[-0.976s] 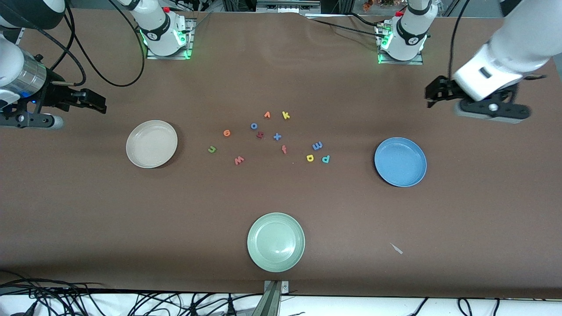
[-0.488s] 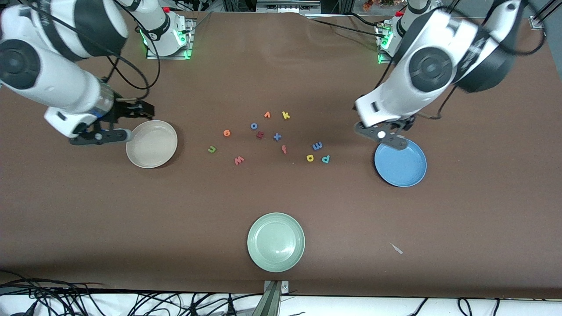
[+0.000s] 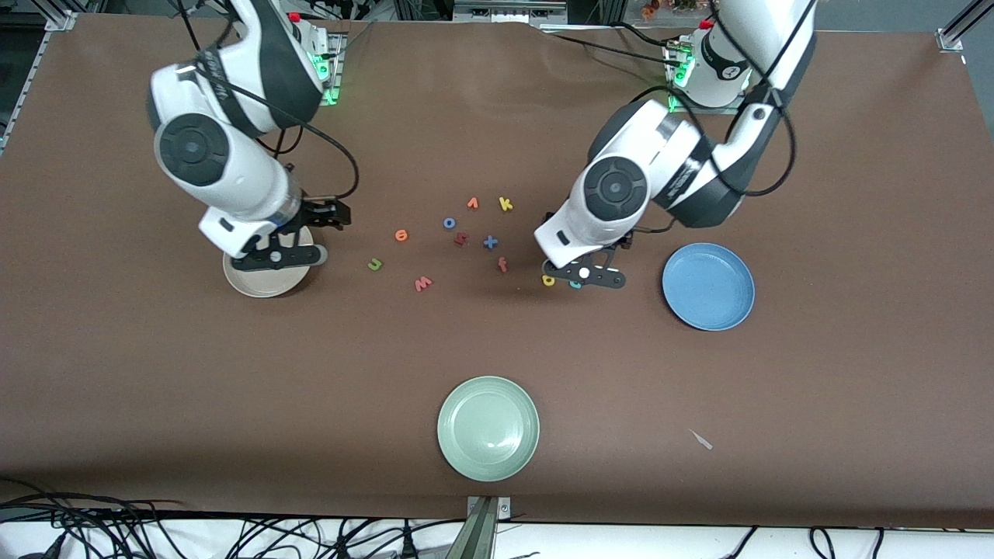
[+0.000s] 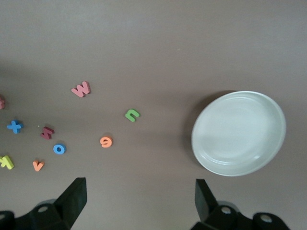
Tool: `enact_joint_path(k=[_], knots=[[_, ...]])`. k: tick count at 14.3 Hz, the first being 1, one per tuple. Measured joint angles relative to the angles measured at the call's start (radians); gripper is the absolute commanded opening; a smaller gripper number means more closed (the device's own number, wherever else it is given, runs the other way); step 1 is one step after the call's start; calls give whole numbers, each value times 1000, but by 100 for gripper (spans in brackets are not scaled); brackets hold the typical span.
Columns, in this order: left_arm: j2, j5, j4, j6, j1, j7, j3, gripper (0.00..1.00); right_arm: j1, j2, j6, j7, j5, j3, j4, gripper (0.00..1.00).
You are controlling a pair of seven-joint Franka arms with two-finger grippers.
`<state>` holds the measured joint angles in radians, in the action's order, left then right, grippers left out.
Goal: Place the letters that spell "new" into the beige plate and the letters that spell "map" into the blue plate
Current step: 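Reach the right gripper to orange e while the left gripper reaches yellow a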
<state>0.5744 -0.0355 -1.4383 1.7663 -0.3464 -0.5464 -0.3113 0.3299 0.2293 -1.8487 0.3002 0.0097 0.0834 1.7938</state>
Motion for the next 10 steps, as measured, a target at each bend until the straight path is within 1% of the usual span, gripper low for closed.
enact_joint_path(k=[2, 4, 7, 8, 10], knots=[[66, 0, 1, 79, -14, -65, 0, 100, 2, -5, -106, 61, 0, 44, 89, 100], [126, 0, 1, 157, -19, -75, 0, 100, 3, -13, -256, 112, -1, 87, 199, 100], [182, -1, 2, 240, -23, -61, 0, 99, 9, -12, -463, 132, -8, 119, 356, 100], [195, -1, 1, 278, -27, -46, 0, 92, 15, -7, -513, 132, -18, 121, 391, 100], [218, -20, -1, 312, -38, -21, 0, 84, 26, 15, -602, 132, -30, 123, 440, 100]])
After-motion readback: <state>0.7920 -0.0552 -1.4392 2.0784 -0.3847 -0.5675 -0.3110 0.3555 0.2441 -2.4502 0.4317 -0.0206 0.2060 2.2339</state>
